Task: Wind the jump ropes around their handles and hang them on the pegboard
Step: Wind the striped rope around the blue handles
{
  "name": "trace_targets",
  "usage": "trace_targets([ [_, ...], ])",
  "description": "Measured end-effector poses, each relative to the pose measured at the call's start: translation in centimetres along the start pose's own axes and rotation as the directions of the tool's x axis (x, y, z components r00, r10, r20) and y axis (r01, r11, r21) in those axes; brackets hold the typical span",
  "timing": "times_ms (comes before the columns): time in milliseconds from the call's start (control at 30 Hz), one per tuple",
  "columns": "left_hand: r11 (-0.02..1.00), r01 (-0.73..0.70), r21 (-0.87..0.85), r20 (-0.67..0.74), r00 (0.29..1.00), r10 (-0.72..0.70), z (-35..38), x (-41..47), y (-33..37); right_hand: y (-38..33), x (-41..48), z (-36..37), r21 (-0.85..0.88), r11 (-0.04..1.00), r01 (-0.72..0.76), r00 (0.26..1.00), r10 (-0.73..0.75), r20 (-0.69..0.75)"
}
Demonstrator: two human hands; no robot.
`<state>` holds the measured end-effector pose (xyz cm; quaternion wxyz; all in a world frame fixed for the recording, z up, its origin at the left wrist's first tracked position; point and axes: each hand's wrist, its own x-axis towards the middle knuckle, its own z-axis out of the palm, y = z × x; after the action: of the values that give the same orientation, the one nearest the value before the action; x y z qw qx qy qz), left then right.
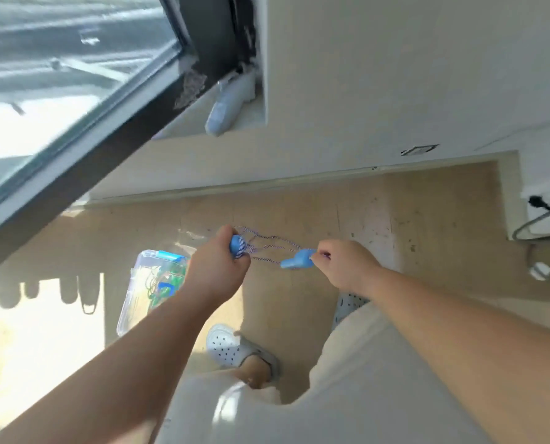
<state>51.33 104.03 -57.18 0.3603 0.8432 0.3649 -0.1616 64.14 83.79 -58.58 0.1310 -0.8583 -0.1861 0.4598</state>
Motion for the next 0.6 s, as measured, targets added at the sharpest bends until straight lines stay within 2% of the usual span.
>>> trace_targets([
  [100,0.999,0.003,-0.033,0.001,1.0,-0.003,-6.9,-6.8,6.0,-2.0,-10.5,-6.2,0.196,0.98,0.021,0.995,-0.001,-0.101],
  [233,0.997,0.017,-0.074,0.036,0.999,-0.014,-13.5,-14.6,12.9,-3.8,-22.9,-13.1,0.37,0.925,0.083,0.972,0.007,-0.235],
  [333,0.987,0.04,-0.153,0.143,0.99,-0.018,-16.1,-18.6,16.9,-3.8,-28.6,-16.8,0.415,0.884,0.213,0.913,-0.029,-0.407],
  [400,0.987,0.043,-0.154,0.139,0.99,-0.022,-17.1,-20.4,19.5,-3.2,-30.8,-19.2,0.414,0.852,0.321,0.865,-0.086,-0.493],
  [467,0.998,-0.01,-0.061,0.071,0.997,0.014,-17.5,-22.1,22.4,-2.1,-32.2,-21.7,0.44,0.804,0.4,0.842,-0.133,-0.522],
  [567,0.952,-0.135,0.276,0.02,0.991,0.135,-17.2,-24.6,26.8,0.4,-34.1,-25.0,0.519,0.701,0.488,0.824,-0.175,-0.538],
  [600,0.936,-0.163,0.313,-0.036,0.983,0.183,-17.0,-25.3,28.1,1.3,-34.7,-26.0,0.537,0.675,0.506,0.817,-0.177,-0.548],
])
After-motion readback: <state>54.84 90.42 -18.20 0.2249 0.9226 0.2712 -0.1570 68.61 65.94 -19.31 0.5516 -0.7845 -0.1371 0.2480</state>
